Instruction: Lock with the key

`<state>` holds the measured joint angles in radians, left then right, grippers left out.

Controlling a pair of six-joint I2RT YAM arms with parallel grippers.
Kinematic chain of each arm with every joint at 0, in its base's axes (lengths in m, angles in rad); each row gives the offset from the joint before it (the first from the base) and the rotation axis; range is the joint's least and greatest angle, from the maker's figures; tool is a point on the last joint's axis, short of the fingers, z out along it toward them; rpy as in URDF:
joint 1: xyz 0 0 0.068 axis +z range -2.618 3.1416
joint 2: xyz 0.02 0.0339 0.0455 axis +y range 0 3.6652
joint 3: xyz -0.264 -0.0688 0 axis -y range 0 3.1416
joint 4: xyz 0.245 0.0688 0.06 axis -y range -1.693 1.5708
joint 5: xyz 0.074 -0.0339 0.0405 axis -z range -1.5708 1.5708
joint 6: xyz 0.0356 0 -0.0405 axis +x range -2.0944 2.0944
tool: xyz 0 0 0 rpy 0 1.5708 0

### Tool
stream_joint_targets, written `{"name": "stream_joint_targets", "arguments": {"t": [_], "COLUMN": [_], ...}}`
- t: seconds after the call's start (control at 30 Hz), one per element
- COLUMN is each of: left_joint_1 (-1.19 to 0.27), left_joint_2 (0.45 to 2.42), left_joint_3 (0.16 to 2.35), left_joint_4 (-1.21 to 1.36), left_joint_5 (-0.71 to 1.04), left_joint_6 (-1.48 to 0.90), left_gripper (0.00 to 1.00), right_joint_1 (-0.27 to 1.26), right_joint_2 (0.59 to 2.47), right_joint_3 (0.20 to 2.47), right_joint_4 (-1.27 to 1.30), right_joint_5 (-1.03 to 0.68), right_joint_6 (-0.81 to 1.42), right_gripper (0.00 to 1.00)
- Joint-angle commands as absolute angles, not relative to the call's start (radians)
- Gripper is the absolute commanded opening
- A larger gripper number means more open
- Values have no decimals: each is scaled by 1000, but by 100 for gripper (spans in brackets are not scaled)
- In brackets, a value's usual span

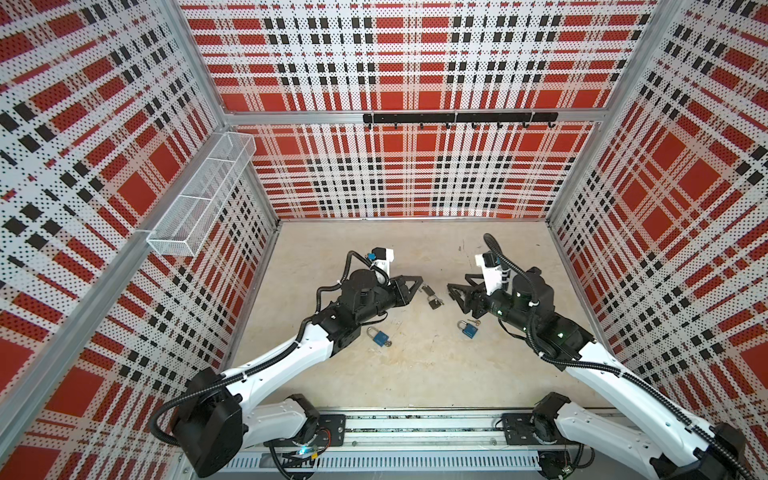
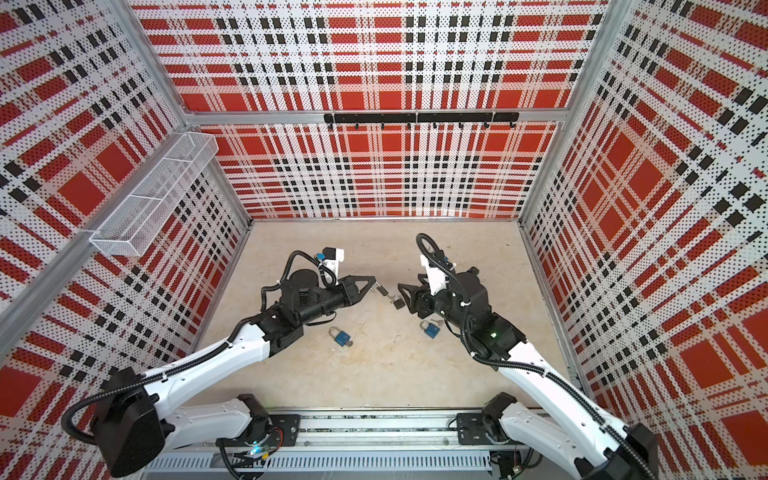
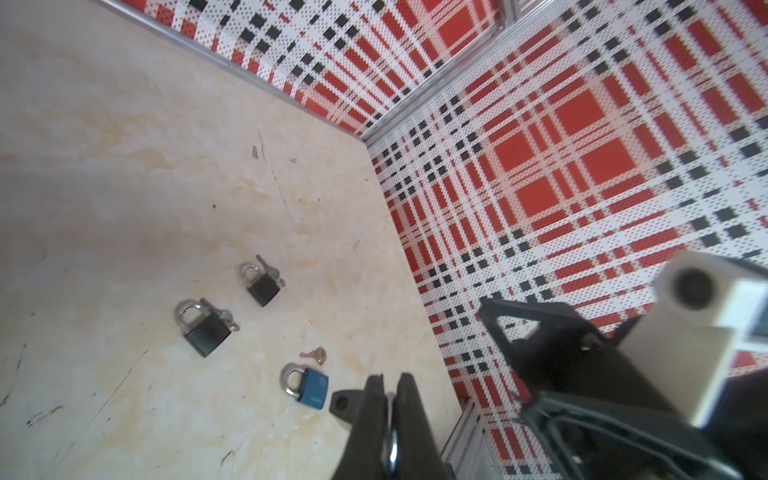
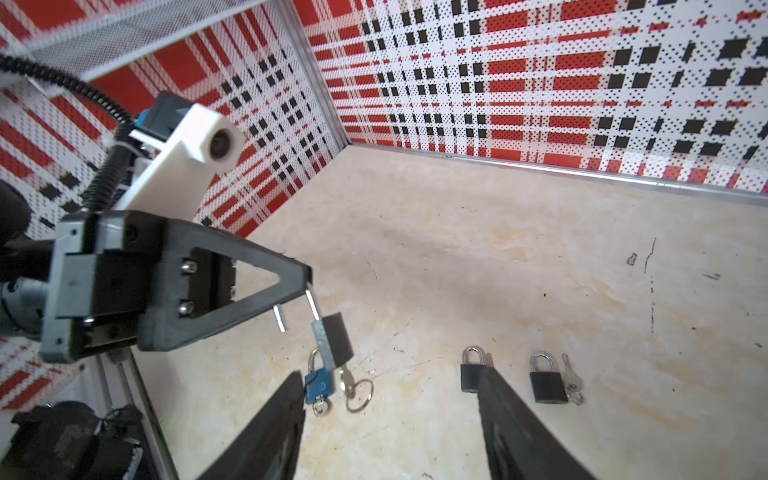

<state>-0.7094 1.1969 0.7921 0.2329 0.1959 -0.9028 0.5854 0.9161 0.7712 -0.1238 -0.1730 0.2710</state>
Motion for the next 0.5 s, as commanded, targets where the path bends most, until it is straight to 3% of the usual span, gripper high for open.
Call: {"name": "stream_joint_targets", "arguments": {"t": [0.0, 0.27, 0.47], "left_joint_1": [-721, -724, -729], "left_joint_2": [1166, 1139, 1146], "left_joint_3": [844, 886, 921], "left_joint_4": [343, 367, 368], "left_joint_5": [146, 106, 114], "left_joint_6": [-984, -1047, -1093], "left_gripper": [0, 0, 0], "right_joint_1": [545, 536, 536], "right_joint_2": [890, 914, 942], "right_joint_3": [734, 754, 772], "right_joint_4": [47, 154, 213], "right_joint_5": [-355, -486, -500], "right_joint_6": [325, 279, 239], "right_gripper": [65, 54, 54]}}
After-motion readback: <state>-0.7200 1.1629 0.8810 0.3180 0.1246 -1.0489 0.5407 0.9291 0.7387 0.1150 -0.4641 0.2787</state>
